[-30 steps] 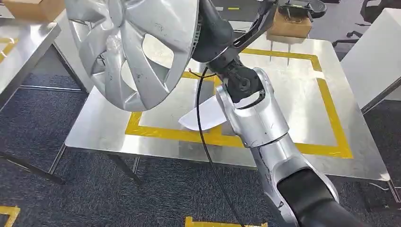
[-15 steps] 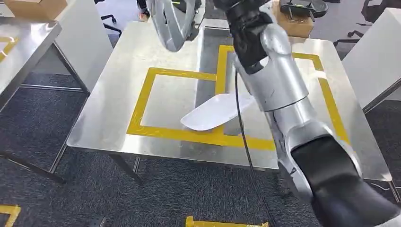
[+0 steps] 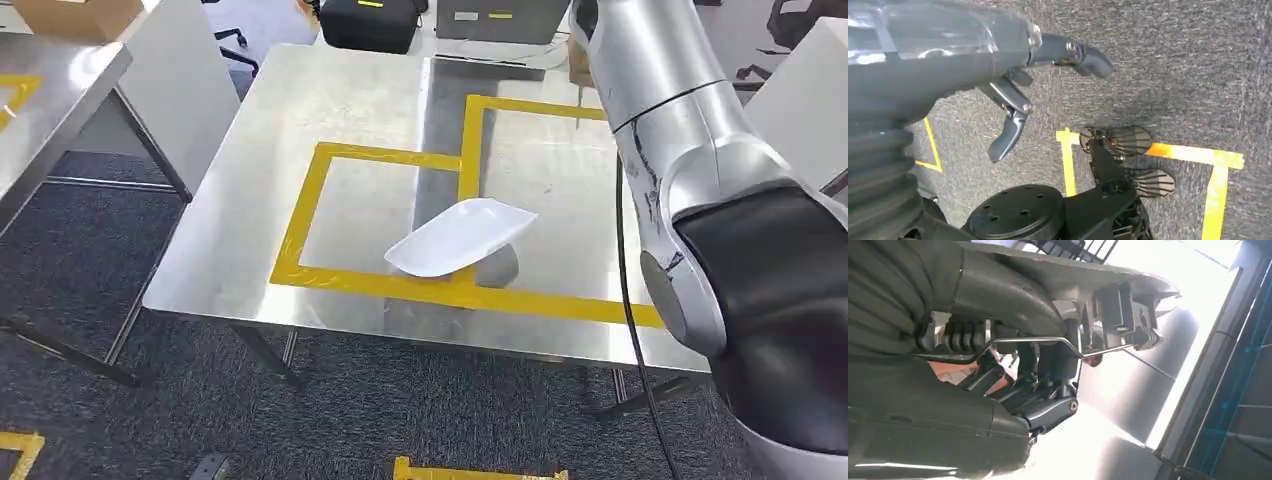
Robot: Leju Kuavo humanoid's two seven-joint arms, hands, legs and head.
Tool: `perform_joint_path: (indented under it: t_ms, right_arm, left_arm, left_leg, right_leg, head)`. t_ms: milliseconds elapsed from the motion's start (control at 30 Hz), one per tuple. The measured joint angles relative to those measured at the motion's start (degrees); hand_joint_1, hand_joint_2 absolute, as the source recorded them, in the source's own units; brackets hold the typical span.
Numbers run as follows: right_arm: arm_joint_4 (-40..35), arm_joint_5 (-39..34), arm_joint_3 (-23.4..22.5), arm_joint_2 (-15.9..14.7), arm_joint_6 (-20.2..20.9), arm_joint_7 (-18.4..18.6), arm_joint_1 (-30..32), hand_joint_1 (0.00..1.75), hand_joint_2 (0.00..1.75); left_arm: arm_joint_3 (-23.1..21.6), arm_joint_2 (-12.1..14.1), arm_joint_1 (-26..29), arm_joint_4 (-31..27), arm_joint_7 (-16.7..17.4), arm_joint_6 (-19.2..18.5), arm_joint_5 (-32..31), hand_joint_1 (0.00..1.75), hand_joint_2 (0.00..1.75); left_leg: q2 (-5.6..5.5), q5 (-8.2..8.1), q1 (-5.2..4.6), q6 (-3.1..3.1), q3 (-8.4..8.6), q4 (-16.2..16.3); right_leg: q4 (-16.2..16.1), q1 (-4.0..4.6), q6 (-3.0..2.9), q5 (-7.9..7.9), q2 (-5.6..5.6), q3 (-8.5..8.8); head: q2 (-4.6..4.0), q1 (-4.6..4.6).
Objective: Take the parts from the cabinet and place them on the table.
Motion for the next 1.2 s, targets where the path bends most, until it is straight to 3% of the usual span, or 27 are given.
perform_joint_path:
  t_ms: [300,467,700,833,933,1033,1200]
  right_arm:
    - [4.0,0.8,0.8,0.0,-0.2,0.0,-1.5,1.75,1.75]
    - [5.6,9.2,1.4,-0.3,-1.7,0.7,-1.6,1.75,1.75]
    - [8.3,24.3,4.4,-0.7,-1.4,6.1,-3.4,1.75,1.75]
    - [9.6,31.4,6.8,-0.8,3.0,10.6,-4.3,1.75,1.75]
    - [10.8,36.7,9.4,-0.8,10.7,14.7,-5.8,1.75,1.75]
    - [11.6,37.4,11.1,-0.7,15.0,16.9,-6.2,1.75,1.75]
    - [13.0,39.7,13.0,-0.7,18.2,19.7,-6.1,1.75,1.75]
  left_arm:
    - [0.4,0.2,0.2,-0.9,0.3,0.3,-0.4,0.00,1.75]
    - [0.6,0.2,0.2,-0.7,1.0,-2.3,-2.5,0.00,1.75]
    - [2.1,0.1,0.4,-0.2,3.1,-3.3,-5.1,0.00,1.75]
    - [3.2,0.0,0.8,0.0,3.5,-4.1,-6.7,0.00,1.75]
    - [4.4,-0.2,1.1,0.2,3.9,-5.0,-8.4,0.00,1.75]
    - [5.9,-0.5,1.3,0.7,4.5,-5.9,-9.8,0.00,1.75]
    - [8.3,-0.8,1.9,1.2,6.3,-6.2,-11.3,0.00,1.75]
  left_leg:
    - [-0.12,0.01,-0.02,0.01,0.00,0.0]
    - [-0.25,0.02,-0.02,0.03,-0.01,0.0]
    - [-0.26,0.02,-0.02,0.03,-0.01,0.0]
    - [-0.24,0.03,-0.02,0.03,0.00,0.0]
    - [-0.21,0.03,-0.02,0.03,-0.01,0.0]
    - [-0.18,0.03,-0.02,0.04,-0.01,0.0]
    - [-0.11,0.03,-0.02,0.03,0.00,0.0]
  right_leg:
    - [0.0,0.00,0.00,0.00,-0.01,0.00]
    - [0.0,0.00,0.00,0.00,-0.08,0.01]
    - [0.0,0.00,0.00,0.00,-0.10,0.01]
    - [0.0,0.00,0.00,0.00,-0.11,0.01]
    - [0.0,0.00,0.00,0.00,-0.11,0.01]
    - [0.0,0.00,0.00,0.00,-0.11,0.01]
    - [0.0,0.00,0.00,0.00,-0.10,0.01]
  head:
    - [0.00,-0.07]
    - [0.00,-0.11]
    - [0.00,-0.15]
    - [0.00,-0.11]
    - [0.00,-0.15]
    - [0.00,-0.15]
    - [0.00,-0.22]
